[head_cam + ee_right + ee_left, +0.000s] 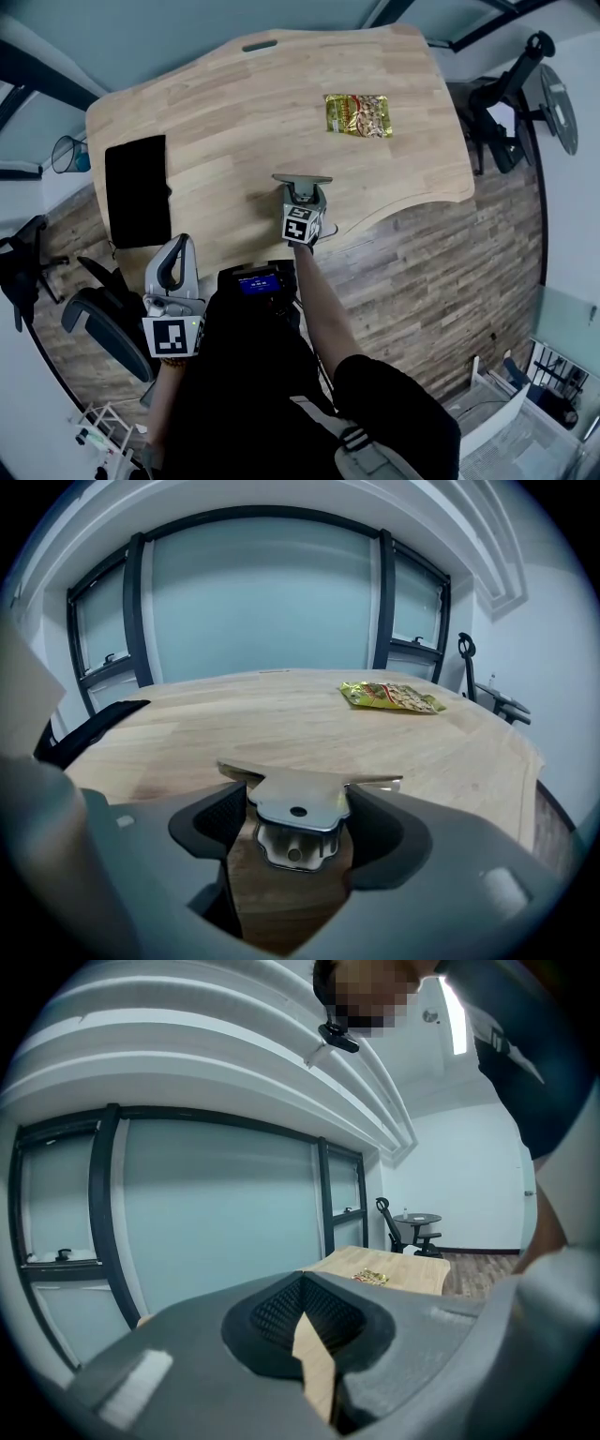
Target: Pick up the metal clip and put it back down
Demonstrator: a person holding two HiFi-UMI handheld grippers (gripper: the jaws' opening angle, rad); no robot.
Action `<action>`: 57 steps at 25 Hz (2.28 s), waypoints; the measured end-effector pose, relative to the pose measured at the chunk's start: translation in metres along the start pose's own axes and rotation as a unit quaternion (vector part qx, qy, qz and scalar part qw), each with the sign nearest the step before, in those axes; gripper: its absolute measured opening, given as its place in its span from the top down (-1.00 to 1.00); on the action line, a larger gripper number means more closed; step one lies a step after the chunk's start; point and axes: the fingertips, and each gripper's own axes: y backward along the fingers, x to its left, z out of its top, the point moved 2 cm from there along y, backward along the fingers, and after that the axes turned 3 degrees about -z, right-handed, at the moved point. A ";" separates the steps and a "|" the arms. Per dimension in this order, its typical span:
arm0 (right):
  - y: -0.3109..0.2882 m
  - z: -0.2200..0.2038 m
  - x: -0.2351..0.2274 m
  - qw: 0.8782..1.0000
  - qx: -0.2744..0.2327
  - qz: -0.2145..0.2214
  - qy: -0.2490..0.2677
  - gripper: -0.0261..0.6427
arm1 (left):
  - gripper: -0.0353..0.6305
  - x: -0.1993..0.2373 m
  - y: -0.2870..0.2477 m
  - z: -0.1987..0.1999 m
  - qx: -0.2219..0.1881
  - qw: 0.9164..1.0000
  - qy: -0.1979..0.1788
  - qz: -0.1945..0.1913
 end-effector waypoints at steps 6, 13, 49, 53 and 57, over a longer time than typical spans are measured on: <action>-0.001 -0.001 -0.003 1.000 0.005 -0.001 -0.005 -0.02 | 0.89 0.000 0.000 -0.003 0.001 1.000 0.001 0.003; 0.000 0.001 -0.004 1.000 0.009 0.001 -0.002 -0.02 | 0.89 -0.005 -0.001 -0.003 0.002 1.000 0.003 0.001; 0.041 0.058 -0.024 0.997 -0.064 0.033 0.034 0.00 | 0.89 -0.010 -0.012 0.015 -0.032 0.999 0.001 -0.023; 0.060 0.079 -0.035 0.995 -0.083 0.031 0.042 0.00 | 0.89 -0.013 -0.020 0.025 -0.047 0.998 0.001 -0.031; 0.083 0.106 -0.043 0.992 -0.113 0.030 0.046 0.00 | 0.89 -0.014 -0.031 0.031 -0.057 0.998 0.001 -0.038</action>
